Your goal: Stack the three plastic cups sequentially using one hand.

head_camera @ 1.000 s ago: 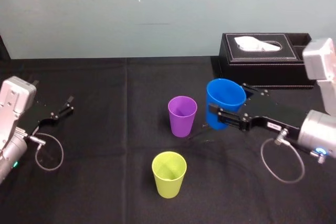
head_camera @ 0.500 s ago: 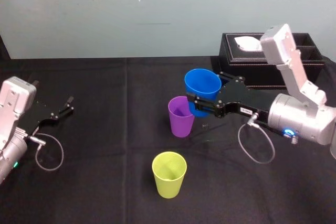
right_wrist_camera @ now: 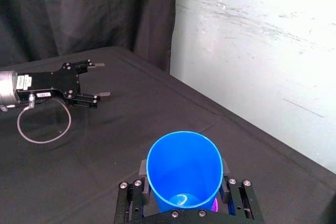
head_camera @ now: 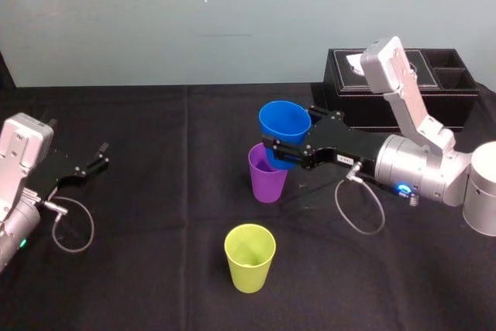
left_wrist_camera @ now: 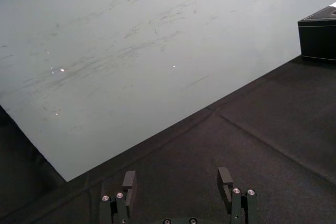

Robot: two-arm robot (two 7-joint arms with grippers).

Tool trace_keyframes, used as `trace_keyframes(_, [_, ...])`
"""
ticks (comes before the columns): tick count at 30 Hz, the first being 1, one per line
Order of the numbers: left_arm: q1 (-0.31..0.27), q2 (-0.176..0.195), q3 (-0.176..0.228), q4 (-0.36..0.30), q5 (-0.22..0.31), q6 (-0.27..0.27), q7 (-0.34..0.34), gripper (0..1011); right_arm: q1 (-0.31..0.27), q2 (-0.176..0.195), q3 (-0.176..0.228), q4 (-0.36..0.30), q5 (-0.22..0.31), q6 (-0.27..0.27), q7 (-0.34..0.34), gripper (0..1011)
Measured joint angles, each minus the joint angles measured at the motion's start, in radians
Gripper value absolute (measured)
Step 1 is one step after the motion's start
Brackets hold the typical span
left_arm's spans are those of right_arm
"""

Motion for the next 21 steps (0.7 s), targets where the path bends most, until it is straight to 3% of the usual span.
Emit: trace_keyframes(21, [0.0, 0.0, 0.0, 0.0, 0.0, 0.0, 0.0, 1010, 0.02, -0.031, -0.013, 0.041, -0.02, -0.016, 0.008, 734])
